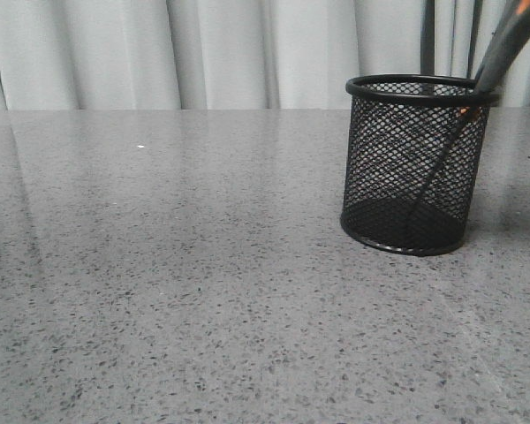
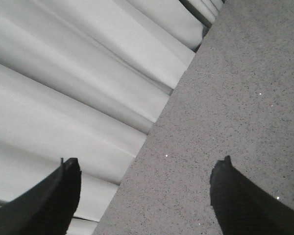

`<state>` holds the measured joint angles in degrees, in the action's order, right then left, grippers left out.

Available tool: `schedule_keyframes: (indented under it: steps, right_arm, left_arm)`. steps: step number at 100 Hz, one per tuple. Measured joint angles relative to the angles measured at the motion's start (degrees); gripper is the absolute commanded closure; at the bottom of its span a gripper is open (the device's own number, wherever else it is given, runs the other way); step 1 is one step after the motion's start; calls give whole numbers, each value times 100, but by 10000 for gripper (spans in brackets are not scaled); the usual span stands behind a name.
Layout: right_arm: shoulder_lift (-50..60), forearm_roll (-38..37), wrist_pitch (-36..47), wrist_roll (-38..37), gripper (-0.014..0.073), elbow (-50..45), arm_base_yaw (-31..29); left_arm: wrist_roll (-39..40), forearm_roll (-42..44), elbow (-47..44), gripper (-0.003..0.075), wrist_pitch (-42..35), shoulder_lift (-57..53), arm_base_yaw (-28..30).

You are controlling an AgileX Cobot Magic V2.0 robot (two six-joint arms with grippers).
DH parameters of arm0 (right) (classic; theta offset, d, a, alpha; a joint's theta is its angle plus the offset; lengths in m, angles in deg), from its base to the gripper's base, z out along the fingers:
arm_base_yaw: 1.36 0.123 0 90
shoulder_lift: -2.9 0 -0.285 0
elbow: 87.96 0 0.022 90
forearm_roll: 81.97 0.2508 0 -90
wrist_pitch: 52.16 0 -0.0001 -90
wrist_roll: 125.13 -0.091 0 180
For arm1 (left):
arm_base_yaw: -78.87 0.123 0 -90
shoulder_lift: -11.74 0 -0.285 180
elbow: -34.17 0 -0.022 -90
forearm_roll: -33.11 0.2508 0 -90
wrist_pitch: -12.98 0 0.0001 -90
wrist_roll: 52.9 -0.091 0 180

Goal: Put scissors into bucket

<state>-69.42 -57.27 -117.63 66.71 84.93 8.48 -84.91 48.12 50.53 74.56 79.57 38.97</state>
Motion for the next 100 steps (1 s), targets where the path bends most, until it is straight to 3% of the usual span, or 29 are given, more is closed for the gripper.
schedule_keyframes:
  steps: [37, 49, 58, 66, 79, 100]
  right_arm:
    - [503, -68, 36, -14, 292, 998, 0]
    - [770, -68, 37, -77, 411, 1010, 0]
    - [1006, -68, 189, -84, 540, 821, 0]
    - [1261, -68, 506, -84, 662, 518, 0]
    - [1786, -45, 1189, -84, 664, -182, 0]
    - [2717, 58, 2408, -84, 664, -1345, 0]
  left_arm:
    - [0, 0, 0, 209, 53, 0, 0]
    - [0, 0, 0, 223, 136, 0, 0]
    - [141, -23, 0, 314, 235, 0, 0]
    - [386, -87, 0, 463, 297, 0, 0]
    - [772, -266, 0, 745, 404, 0, 0]
    - [1124, -720, -482, 741, 150, -219, 0]
